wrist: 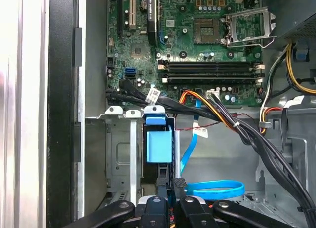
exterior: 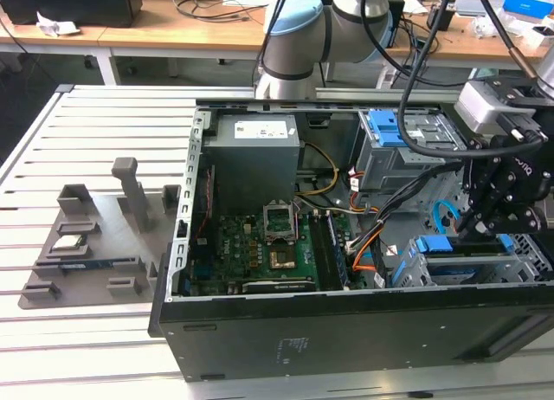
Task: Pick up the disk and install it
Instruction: 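Insert the second disk wire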
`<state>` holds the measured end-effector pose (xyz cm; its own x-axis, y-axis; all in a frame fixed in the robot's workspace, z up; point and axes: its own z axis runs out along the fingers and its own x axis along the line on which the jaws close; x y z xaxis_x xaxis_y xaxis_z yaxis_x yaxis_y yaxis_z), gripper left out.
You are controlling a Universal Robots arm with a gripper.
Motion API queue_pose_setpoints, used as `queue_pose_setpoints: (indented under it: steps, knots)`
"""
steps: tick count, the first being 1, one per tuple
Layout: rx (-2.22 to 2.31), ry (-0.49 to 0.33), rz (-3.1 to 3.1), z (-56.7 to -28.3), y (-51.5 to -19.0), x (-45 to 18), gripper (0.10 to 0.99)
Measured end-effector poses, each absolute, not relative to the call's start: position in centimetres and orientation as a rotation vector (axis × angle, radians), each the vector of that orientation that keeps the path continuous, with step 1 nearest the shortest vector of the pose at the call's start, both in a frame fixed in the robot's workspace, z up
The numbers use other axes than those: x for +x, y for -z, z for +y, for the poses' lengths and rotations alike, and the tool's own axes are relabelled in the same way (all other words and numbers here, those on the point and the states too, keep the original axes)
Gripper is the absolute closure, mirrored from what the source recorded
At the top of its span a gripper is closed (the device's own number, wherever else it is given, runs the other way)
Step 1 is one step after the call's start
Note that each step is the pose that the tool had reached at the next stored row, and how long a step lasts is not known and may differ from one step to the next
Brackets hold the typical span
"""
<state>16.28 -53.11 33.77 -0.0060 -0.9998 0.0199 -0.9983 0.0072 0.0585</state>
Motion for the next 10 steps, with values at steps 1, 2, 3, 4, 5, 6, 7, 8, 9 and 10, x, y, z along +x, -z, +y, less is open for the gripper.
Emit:
queue_pose_setpoints:
  steps: [1, 2, 3, 4, 5, 6, 7, 8, 9, 10]
  knots:
    - [2.176, 0.044, -2.190, -53.1, -33.7, 16.3, 0.925]
    - [2.176, 0.044, -2.190, -53.1, -33.7, 16.3, 0.914]
    - [2.175, 0.043, -2.189, -53.1, -33.7, 16.3, 0.851]
    - [2.175, 0.043, -2.189, -53.1, -34.3, 16.3, 0.851]
    - [2.175, 0.042, -2.189, -53.0, -35.3, 16.3, 0.851]
    - [2.174, 0.041, -2.189, -53.0, -35.7, 16.3, 0.867]
    - [2.174, 0.041, -2.189, -53.0, -36.7, 16.3, 0.984]
    - [2.174, 0.041, -2.189, -53.0, -37.1, 16.3, 0.980]
    - [2.174, 0.041, -2.189, -53.0, -37.4, 16.3, 0.980]
    - [2.174, 0.041, -2.189, -53.0, -37.8, 16.3, 0.980]
